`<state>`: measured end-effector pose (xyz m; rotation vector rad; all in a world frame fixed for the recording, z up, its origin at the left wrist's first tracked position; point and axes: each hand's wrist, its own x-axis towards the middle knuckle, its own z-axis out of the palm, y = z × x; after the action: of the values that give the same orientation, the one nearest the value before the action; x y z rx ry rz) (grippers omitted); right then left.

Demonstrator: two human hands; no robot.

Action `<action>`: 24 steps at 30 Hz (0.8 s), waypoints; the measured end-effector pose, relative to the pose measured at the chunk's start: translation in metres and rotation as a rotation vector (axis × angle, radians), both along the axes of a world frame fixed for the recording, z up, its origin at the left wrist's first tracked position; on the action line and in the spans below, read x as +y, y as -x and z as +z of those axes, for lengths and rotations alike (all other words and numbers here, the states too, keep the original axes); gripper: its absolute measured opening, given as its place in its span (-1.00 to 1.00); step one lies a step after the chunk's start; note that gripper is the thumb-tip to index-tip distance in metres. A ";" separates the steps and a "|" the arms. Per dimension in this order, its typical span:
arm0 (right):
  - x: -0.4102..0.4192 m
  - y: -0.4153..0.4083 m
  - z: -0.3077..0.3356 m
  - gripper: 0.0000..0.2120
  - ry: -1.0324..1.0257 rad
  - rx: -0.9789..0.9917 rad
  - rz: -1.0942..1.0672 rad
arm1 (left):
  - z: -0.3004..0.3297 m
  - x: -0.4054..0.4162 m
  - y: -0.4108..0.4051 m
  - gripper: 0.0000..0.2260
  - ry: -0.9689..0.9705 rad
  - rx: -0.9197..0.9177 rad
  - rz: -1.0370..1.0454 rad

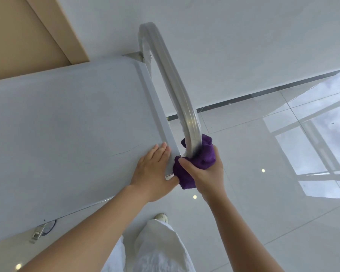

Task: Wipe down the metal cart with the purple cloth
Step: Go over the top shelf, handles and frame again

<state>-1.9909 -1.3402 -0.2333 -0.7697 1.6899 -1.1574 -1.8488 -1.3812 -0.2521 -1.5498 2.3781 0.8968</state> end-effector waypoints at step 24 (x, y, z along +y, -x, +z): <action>-0.194 -0.040 0.088 -0.58 -0.070 0.869 0.208 | 0.028 -0.043 0.007 -0.49 -0.178 0.309 0.320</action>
<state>-1.9508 -1.5344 -0.1453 -1.5018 2.2446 -0.6289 -1.8554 -1.4244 -0.2242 -1.8650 2.1893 1.4685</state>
